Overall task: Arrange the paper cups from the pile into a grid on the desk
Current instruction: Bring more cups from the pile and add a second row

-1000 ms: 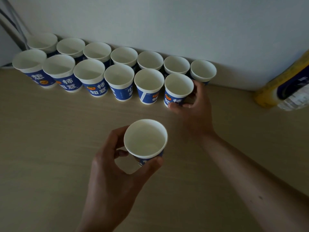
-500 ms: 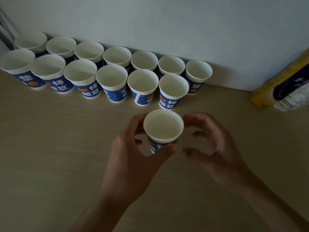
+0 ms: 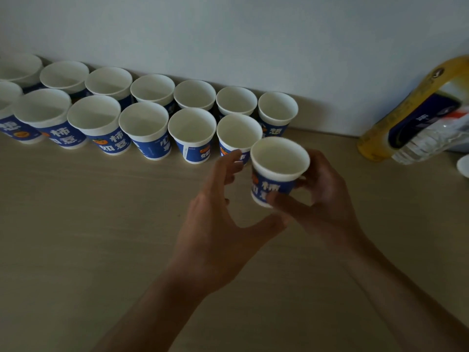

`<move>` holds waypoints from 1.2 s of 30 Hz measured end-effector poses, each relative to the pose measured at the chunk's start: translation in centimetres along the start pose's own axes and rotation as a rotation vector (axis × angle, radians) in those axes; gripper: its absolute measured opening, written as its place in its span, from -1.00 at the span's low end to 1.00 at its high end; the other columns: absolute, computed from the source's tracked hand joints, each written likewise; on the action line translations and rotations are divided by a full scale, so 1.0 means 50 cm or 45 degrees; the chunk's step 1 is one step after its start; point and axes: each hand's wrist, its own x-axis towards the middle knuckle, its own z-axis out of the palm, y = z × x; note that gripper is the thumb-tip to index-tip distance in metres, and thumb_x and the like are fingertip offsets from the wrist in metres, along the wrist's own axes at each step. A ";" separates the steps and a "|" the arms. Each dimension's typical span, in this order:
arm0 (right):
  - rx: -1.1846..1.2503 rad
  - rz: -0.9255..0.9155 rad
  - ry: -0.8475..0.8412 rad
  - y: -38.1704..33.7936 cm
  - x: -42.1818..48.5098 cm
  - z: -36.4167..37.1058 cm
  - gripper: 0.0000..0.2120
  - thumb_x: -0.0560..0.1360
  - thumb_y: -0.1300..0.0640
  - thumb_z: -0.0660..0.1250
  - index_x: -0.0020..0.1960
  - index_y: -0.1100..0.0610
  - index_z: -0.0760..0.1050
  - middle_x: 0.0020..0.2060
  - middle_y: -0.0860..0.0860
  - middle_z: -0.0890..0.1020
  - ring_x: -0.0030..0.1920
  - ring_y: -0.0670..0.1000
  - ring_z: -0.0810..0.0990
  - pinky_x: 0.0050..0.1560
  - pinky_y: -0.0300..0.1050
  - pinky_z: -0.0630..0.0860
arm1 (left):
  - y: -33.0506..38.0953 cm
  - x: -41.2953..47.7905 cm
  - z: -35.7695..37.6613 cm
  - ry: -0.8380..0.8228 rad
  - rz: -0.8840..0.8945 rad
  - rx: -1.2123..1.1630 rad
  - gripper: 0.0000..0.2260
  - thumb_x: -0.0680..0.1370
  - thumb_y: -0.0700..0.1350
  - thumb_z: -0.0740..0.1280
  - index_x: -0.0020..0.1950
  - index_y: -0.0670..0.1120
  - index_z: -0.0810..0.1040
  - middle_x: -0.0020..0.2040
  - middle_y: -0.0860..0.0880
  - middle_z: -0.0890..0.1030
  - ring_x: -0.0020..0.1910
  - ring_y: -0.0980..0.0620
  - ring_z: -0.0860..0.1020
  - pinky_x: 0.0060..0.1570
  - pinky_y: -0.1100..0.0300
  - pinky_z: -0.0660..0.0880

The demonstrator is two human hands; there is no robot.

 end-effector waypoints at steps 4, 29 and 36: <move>0.010 0.098 0.196 0.034 0.033 -0.001 -0.43 0.26 0.05 0.58 0.22 -0.07 0.46 0.13 -0.22 0.63 0.19 -0.16 0.60 0.13 0.08 0.60 | -0.020 -0.022 -0.010 0.061 -0.061 -0.017 -0.23 0.21 0.31 0.51 0.39 0.31 0.32 0.28 0.36 0.50 0.31 0.33 0.44 0.21 0.18 0.51; -0.078 0.262 0.279 0.090 0.008 0.002 -0.26 0.33 0.24 0.60 0.42 0.06 0.34 0.23 -0.11 0.55 0.22 -0.20 0.55 0.19 -0.21 0.51 | -0.021 -0.091 -0.046 0.079 -0.137 -0.055 -0.34 0.23 0.31 0.44 0.31 0.24 0.43 0.16 0.33 0.59 0.22 0.27 0.54 0.10 0.17 0.54; 0.003 0.356 0.342 -0.118 -0.209 -0.014 -0.37 0.34 0.12 0.48 0.37 -0.02 0.38 0.24 -0.08 0.55 0.25 -0.15 0.55 0.09 -0.20 0.55 | 0.122 -0.171 -0.128 0.016 -0.205 -0.039 -0.38 0.24 0.29 0.43 0.28 0.20 0.47 0.12 0.29 0.62 0.18 0.26 0.56 0.10 0.16 0.54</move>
